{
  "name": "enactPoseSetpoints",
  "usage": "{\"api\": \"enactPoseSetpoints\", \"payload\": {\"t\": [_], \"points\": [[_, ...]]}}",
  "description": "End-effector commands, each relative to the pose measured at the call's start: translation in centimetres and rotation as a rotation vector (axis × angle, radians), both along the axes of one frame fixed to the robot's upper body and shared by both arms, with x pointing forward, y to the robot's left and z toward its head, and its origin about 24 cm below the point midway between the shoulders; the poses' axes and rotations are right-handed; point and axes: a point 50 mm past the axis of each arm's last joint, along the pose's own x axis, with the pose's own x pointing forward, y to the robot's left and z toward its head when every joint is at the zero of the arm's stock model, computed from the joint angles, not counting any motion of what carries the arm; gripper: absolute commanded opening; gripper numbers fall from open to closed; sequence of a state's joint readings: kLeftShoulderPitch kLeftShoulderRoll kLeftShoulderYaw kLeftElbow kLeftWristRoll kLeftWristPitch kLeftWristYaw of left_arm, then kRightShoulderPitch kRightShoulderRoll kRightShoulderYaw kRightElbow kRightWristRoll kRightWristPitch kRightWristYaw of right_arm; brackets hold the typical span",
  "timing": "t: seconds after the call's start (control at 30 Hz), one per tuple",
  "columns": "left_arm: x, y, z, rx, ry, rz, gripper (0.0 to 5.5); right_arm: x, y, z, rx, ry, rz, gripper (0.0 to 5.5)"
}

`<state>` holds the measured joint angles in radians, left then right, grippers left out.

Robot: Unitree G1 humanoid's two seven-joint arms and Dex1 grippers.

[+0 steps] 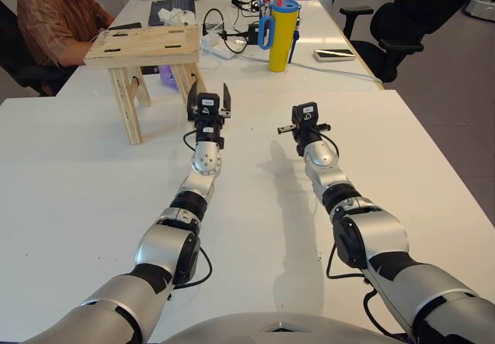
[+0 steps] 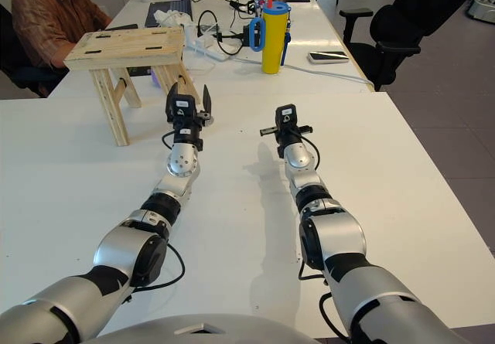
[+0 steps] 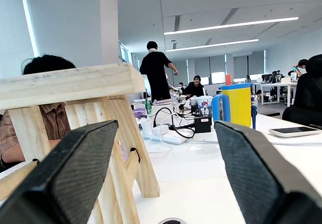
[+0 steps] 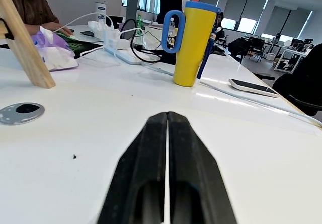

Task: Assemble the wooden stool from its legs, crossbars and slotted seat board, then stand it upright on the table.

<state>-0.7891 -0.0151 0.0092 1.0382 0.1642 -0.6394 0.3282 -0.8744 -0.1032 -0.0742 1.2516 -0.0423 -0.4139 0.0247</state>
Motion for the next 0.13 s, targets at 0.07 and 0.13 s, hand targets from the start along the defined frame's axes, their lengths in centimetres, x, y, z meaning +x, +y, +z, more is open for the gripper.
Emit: {"api": "enactPoseSetpoints", "payload": {"t": [0.07,0.13], "points": [[-0.08,0.15,0.80,0.027,-0.075,0.054,3.55,-0.04,-0.61,-0.03,-0.017,-0.001,-0.002,0.00],[-0.13,0.24,0.90,0.032,-0.090,0.073,3.55,-0.05,-0.72,-0.04,-0.019,0.000,-0.003,0.00]]}}
